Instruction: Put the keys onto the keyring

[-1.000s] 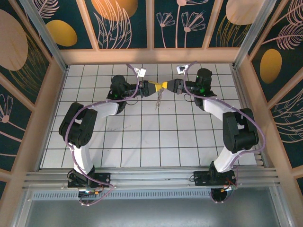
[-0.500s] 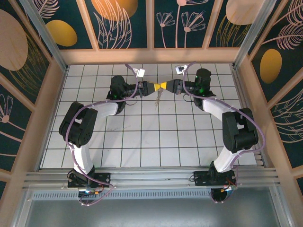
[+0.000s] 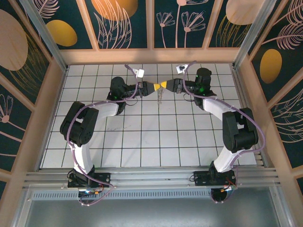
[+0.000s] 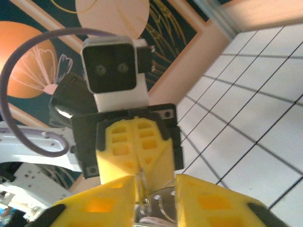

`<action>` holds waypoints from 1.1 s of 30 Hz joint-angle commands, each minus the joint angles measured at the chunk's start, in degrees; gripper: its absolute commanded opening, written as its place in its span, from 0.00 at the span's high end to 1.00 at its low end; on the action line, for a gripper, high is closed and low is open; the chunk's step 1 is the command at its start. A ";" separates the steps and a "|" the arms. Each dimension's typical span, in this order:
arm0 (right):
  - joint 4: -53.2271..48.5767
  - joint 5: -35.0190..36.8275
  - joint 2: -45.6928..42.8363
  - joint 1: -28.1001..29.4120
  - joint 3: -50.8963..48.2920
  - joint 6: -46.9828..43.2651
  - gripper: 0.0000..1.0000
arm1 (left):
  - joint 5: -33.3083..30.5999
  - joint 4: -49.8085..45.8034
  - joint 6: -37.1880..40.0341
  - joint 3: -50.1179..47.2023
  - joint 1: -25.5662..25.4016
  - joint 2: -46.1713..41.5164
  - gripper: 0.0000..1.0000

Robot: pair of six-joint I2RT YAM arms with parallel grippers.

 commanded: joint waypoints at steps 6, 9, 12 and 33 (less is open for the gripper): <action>6.52 9.85 -11.33 -4.11 -9.77 0.62 0.60 | -1.36 6.92 -3.35 -0.33 -0.15 1.67 1.00; 7.48 14.31 -15.26 -4.02 -14.78 -2.46 0.55 | -1.53 9.18 -5.42 -0.17 -0.15 2.45 1.00; 11.02 16.42 -17.61 -4.07 -19.24 -4.58 0.51 | -1.87 11.00 -7.01 -0.12 -0.10 3.03 1.00; 35.55 5.82 -1.03 0.63 -17.92 0.02 0.51 | -1.72 12.02 -8.35 -0.43 -0.15 3.52 1.00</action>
